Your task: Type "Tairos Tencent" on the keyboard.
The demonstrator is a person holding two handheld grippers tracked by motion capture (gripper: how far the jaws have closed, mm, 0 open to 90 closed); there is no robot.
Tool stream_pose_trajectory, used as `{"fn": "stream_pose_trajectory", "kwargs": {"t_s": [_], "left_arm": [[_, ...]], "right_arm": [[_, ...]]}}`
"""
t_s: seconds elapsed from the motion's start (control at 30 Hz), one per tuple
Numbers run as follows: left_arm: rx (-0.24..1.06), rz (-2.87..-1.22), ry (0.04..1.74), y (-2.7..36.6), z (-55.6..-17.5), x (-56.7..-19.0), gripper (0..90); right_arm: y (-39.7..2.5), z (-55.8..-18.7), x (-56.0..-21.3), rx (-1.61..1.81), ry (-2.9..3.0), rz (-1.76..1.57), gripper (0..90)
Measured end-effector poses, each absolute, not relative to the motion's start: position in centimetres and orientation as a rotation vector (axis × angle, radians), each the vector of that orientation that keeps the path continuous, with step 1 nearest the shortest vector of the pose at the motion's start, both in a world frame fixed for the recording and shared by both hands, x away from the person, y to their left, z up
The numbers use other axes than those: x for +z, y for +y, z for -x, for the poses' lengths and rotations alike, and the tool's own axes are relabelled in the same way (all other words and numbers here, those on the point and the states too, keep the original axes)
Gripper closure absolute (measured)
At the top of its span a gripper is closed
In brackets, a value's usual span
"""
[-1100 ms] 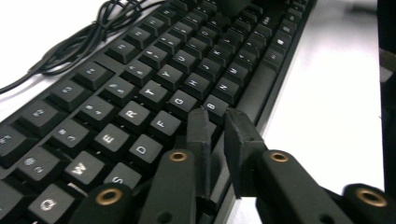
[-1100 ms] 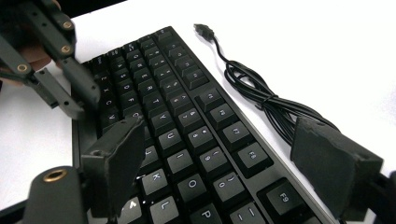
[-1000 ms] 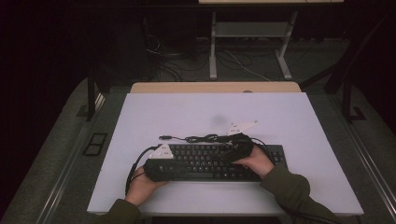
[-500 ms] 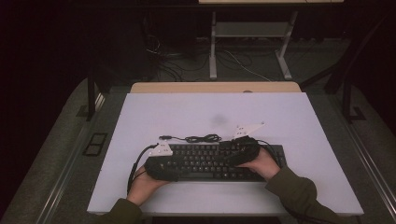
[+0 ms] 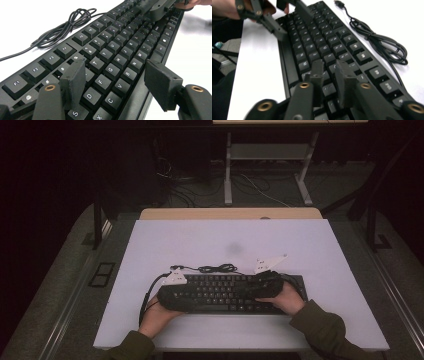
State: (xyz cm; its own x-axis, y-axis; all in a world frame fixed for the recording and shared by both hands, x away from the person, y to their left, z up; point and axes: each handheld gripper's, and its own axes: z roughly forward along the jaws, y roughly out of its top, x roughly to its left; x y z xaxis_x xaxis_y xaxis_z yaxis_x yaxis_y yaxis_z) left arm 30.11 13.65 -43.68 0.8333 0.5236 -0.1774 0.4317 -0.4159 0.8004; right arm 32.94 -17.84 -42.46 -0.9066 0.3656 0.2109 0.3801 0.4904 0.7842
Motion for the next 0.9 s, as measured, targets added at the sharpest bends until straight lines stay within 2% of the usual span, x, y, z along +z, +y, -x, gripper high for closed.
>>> {"fn": "stream_pose_trajectory", "kwargs": {"t_s": [0.13,0.9], "left_arm": [[0.119,-2.067,0.702,13.4,-30.2,-43.7,31.2],[0.136,-2.062,0.706,12.9,-30.8,-43.5,29.2]], "right_arm": [[-18.3,-32.6,-42.5,-1.391,-2.715,0.635,89.2],[-19.2,-31.9,-43.5,-1.254,-2.776,0.589,89.3]]}}
